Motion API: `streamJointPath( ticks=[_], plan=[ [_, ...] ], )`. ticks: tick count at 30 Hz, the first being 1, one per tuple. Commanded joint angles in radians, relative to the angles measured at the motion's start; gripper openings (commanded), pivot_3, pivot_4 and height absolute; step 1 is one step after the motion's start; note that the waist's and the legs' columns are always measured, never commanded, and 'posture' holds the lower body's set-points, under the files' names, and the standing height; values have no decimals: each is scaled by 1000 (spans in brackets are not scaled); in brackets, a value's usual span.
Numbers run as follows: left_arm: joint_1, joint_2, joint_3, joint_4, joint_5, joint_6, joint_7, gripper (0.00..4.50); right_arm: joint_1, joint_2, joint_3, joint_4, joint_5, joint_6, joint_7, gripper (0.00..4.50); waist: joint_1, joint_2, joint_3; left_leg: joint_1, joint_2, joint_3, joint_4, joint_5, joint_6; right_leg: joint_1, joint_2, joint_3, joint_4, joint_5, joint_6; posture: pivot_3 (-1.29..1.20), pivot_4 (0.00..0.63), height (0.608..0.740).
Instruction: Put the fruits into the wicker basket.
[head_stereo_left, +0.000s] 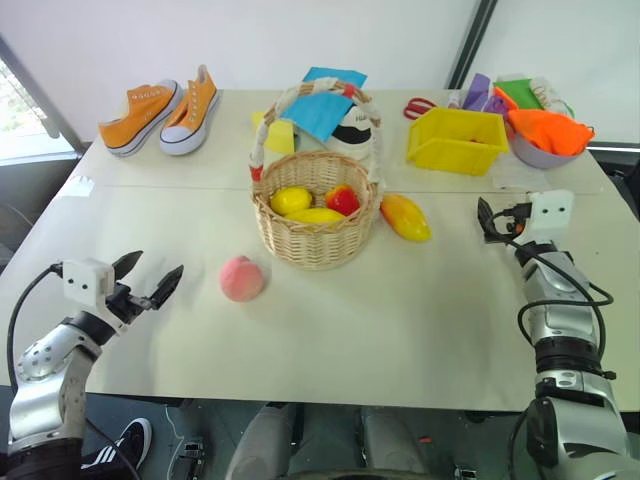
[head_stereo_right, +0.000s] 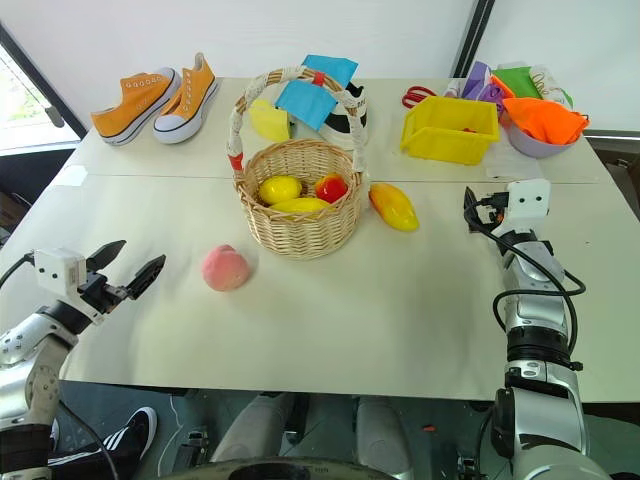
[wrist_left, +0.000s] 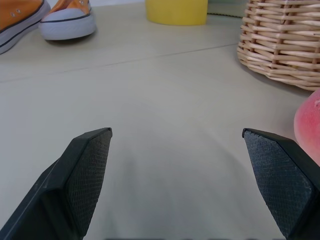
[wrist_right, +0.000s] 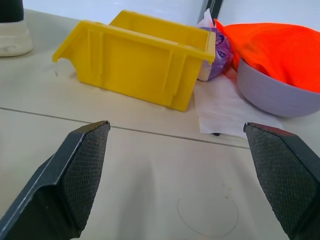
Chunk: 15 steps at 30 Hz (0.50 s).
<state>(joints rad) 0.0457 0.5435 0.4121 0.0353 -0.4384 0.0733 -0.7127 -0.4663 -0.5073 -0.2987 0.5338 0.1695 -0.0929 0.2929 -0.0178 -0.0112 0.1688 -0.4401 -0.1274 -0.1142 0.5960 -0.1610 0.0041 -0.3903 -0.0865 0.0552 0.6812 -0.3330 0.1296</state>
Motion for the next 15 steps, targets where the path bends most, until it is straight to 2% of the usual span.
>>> streamJointPath(
  ticks=[1,15],
  plan=[
    [-14,7,13,-10,-2,-27,2,4500,-17,-2,-3,-52,5,3,-7,4471,-1,0,0,0,0,0,0,0,0,0,0,0,0,0,0,0,150,740],
    [-50,11,8,7,-3,-12,-6,4500,-5,-2,-5,-79,5,16,-11,4471,-2,0,0,0,0,0,0,0,0,0,0,0,0,0,0,0,150,740]
  ],
)
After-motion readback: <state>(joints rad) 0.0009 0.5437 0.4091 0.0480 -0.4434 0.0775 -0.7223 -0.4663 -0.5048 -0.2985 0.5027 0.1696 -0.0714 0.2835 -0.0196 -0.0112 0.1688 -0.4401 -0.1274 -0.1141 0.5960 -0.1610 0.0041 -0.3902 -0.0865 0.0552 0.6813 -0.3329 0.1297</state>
